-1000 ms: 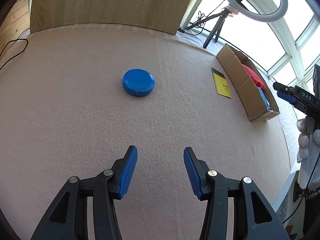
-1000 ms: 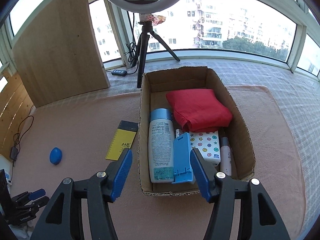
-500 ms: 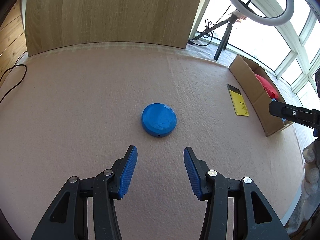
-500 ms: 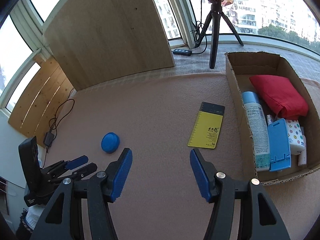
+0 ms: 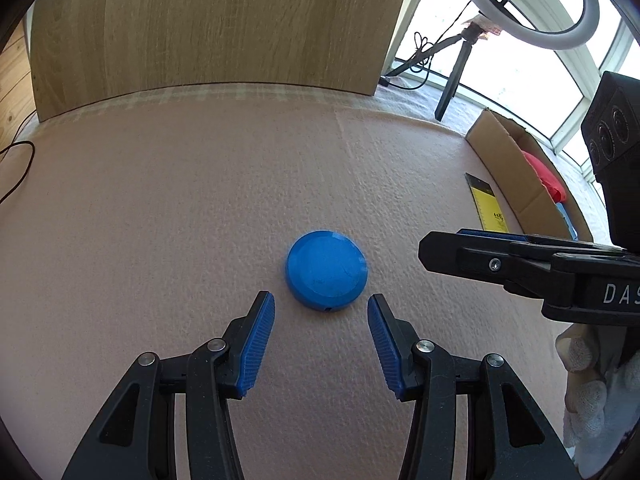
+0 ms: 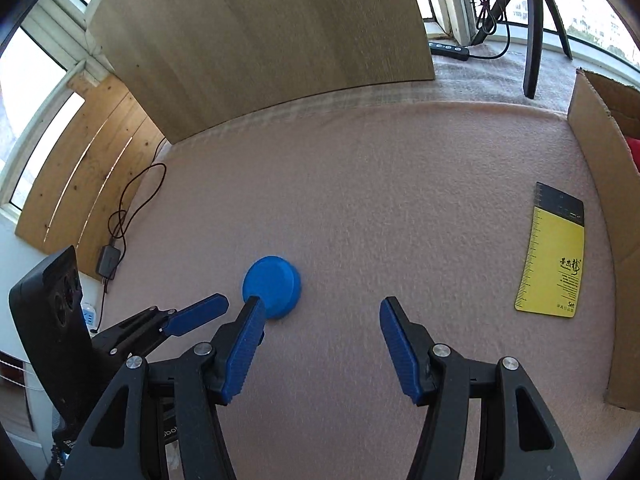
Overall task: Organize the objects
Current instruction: 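Move the right gripper to the round blue lid and close on it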
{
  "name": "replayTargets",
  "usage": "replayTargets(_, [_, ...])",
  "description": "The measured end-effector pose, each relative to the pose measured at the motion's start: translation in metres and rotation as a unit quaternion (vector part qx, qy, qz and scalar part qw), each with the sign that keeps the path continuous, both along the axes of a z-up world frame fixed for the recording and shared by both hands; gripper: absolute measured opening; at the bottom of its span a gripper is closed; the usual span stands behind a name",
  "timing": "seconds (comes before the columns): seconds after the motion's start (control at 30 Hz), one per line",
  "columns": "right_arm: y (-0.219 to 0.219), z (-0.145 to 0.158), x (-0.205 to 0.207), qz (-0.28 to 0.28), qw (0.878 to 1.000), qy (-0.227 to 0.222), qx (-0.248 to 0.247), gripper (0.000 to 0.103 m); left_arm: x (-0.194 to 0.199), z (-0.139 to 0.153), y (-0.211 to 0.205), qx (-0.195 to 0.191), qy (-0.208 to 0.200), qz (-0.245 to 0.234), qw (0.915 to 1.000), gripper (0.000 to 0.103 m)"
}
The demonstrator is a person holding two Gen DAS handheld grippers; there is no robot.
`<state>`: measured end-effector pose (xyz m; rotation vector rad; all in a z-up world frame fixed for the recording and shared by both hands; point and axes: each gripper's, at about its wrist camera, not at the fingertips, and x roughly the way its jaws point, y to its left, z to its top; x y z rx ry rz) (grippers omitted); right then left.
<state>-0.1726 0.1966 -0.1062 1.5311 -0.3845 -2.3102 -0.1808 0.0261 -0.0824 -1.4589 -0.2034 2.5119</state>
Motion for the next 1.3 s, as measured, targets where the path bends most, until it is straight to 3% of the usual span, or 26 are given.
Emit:
replayTargets(0.77, [-0.028, -0.024, -0.026, 0.019, 0.999, -0.039, -0.015, 0.041, -0.009, -0.009, -0.001, 0.010, -0.003, -0.011, 0.9999, 0.052])
replayTargets(1.13, [-0.037, -0.034, -0.027, 0.029, 0.998, -0.056, -0.023, 0.024, -0.008, -0.011, 0.006, 0.028, -0.004, -0.024, 0.9993, 0.050])
replayTargets(1.3, [-0.038, -0.036, -0.026, 0.032, 0.997, -0.059, -0.027, 0.023, -0.005, -0.011, 0.010, 0.026, -0.001, -0.021, 0.9994, 0.049])
